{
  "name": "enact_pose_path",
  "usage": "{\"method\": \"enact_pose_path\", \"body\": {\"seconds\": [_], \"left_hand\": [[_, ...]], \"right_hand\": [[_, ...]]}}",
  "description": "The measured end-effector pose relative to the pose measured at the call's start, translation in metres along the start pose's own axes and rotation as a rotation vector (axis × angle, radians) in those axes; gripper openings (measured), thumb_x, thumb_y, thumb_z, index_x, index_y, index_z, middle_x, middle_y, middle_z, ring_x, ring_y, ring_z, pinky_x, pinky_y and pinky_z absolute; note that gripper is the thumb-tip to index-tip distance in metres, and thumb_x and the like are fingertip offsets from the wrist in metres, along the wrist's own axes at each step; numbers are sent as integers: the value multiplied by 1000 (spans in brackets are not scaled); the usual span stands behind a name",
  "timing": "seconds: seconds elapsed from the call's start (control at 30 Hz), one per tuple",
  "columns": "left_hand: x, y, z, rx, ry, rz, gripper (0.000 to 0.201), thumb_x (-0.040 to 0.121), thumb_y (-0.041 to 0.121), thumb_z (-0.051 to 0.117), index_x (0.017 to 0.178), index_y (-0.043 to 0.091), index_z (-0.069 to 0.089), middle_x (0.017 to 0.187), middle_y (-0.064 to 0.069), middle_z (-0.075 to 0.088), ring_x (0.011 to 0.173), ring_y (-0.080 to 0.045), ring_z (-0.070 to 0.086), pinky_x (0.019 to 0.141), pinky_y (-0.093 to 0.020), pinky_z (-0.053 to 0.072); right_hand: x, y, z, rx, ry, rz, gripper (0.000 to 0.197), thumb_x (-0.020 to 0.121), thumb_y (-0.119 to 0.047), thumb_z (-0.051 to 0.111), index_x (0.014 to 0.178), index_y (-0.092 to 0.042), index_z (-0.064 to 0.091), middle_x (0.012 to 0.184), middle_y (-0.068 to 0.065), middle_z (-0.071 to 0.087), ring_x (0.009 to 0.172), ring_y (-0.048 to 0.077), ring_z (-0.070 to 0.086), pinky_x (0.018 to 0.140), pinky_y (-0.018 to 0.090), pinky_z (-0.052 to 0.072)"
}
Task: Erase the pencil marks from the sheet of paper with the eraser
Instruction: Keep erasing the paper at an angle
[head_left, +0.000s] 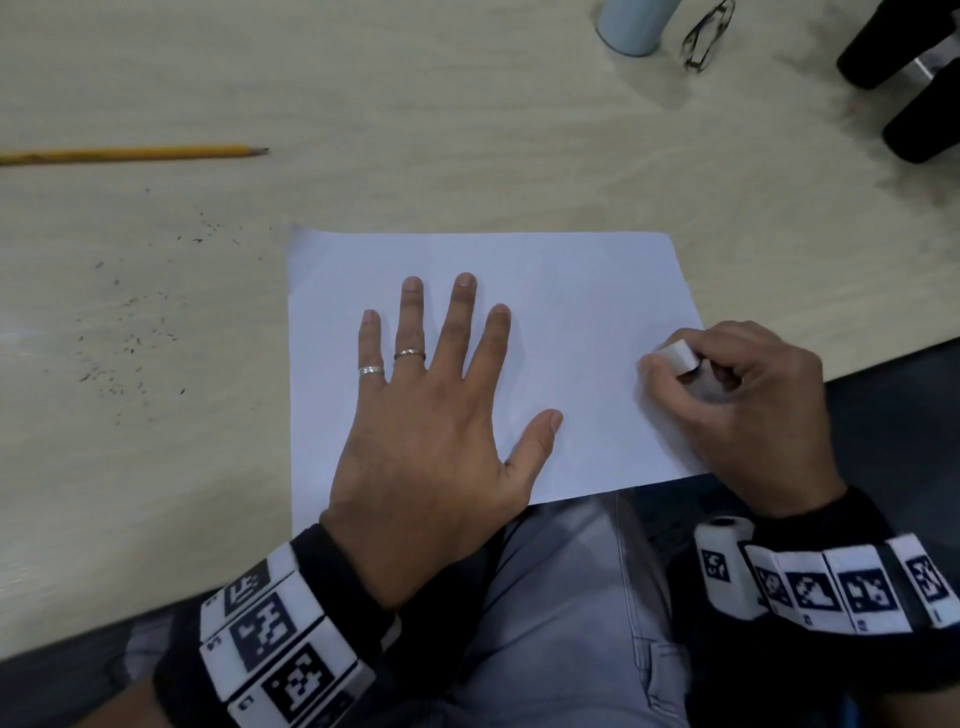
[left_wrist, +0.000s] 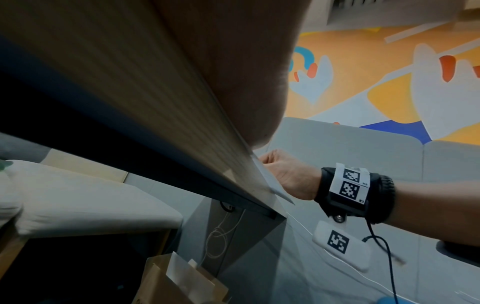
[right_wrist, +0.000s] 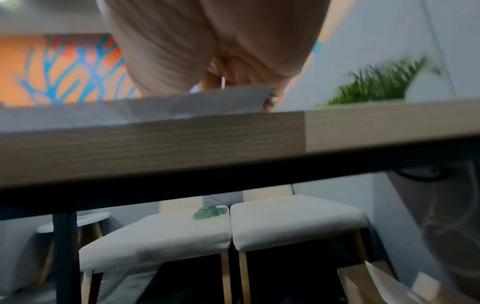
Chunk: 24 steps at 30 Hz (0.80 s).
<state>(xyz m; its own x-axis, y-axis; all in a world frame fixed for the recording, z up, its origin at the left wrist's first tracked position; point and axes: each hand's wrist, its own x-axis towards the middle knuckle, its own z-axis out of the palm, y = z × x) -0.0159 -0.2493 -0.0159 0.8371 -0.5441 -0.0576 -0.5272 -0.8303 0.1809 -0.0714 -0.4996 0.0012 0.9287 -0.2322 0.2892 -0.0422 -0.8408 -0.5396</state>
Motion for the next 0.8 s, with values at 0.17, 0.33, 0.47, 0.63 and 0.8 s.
{"method": "enact_pose_path", "body": {"seconds": [0.17,0.33,0.47,0.63,0.8], "left_hand": [[1,0,2,-11,-4,4,87,101,75,19,169,19,17,177,-8,-1,162,-38,-7,127,-63,4],[0,-1,1,-31,-3,0,88,101,75,17,169,19,16,177,-9,-2,162,-38,-9,128,-64,2],[1,0,1,-31,-6,-1,88,101,76,17,169,20,15,177,-9,-3,162,-38,-10,127,-63,2],[1,-1,0,-39,-6,-2,88,101,75,18,169,20,16,177,-10,-2,162,-38,-9,127,-64,2],[2,0,2,-39,-6,0,87,101,75,18,169,20,15,177,-10,-4,162,-38,-10,127,-63,1]], "right_hand": [[-16,-14,12,50,-97,-57,22,89,-8,83,71,-10,70,64,-1,55,67,22,50,66,30,40],[-5,-12,2,-28,-27,-66,21,89,-7,81,71,-11,70,65,-5,55,67,23,51,66,32,41],[-15,-19,15,28,-119,-105,21,90,-11,83,72,-12,71,67,-1,59,69,25,54,67,36,44],[-5,-9,4,-55,-42,-89,22,90,-10,81,71,-11,69,65,-2,57,68,26,51,64,38,43],[-10,-2,6,9,-63,-70,22,87,-5,83,70,-10,70,64,-2,55,67,25,50,64,36,42]]}}
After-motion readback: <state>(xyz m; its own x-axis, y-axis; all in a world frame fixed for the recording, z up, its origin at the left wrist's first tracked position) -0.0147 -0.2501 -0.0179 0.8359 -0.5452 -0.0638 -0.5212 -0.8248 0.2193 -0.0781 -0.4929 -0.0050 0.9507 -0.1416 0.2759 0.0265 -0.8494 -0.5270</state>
